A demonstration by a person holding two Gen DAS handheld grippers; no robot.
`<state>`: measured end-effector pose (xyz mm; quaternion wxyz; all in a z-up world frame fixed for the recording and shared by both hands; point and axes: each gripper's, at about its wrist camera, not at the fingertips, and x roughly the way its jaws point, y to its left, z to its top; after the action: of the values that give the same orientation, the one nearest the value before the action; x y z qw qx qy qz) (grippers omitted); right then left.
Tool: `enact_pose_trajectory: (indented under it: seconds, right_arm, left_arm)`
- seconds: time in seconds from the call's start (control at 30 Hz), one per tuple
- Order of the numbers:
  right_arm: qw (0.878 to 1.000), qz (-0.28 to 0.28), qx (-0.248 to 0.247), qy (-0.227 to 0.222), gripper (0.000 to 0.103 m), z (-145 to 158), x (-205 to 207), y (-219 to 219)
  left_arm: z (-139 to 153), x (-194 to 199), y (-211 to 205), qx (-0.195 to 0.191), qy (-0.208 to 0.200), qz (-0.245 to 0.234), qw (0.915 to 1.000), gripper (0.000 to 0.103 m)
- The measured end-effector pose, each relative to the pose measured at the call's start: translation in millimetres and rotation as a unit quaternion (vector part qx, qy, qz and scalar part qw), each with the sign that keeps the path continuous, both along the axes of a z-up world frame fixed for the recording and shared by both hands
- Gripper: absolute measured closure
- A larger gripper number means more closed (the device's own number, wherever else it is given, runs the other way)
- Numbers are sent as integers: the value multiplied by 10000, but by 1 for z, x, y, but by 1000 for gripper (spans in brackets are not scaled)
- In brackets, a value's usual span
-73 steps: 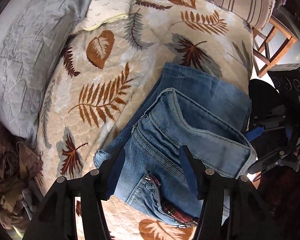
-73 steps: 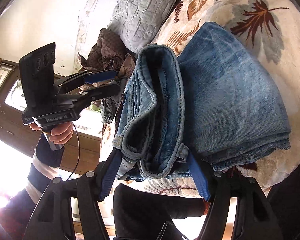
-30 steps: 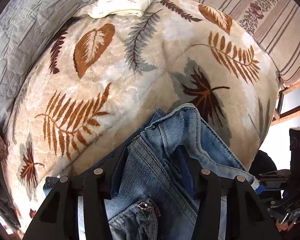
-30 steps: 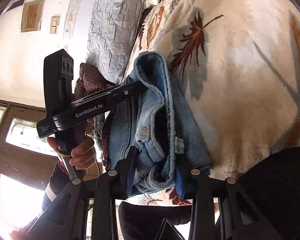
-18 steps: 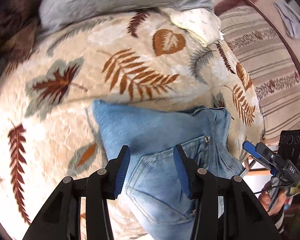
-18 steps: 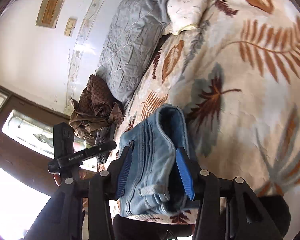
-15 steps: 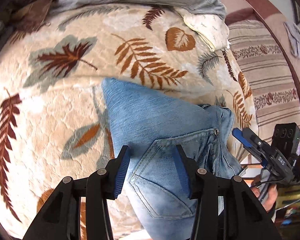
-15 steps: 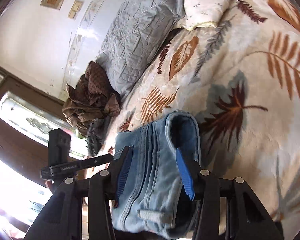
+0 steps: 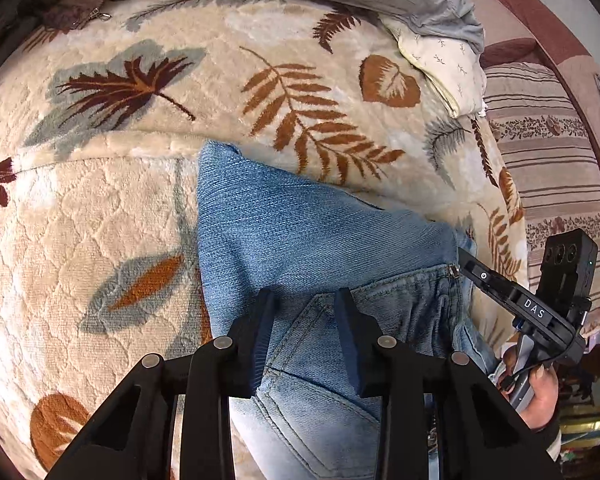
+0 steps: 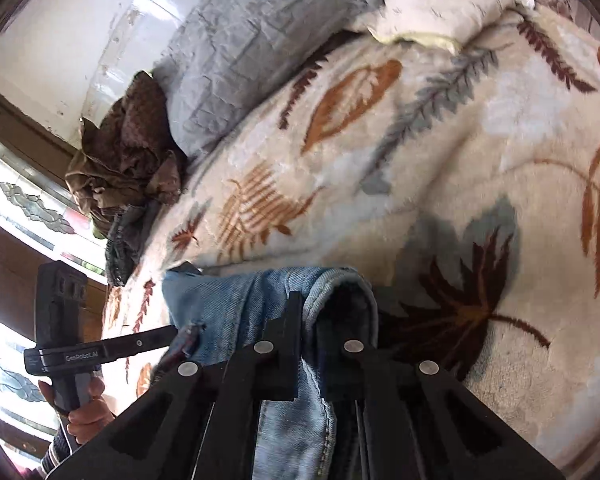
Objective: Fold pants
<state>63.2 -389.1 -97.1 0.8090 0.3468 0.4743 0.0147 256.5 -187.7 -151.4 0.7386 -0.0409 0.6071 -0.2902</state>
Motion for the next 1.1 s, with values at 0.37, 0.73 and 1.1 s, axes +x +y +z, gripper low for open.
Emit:
enact_pose_trajectory:
  seconds: [0.37,0.73,1.1]
  right_arm:
    - [9997,-83,173,-124,83,24,-32,5]
    - [9996,-220,166,-27,59,47,-95,21]
    - [9997,-76,200,146,54,33,-107,41]
  left_arm:
    - [32,-36,15,217,-342,56,9992,72]
    - [66,-91,47,705,-912,122,9933,70]
    - [38,-105,76,-104,594,243,9979,54]
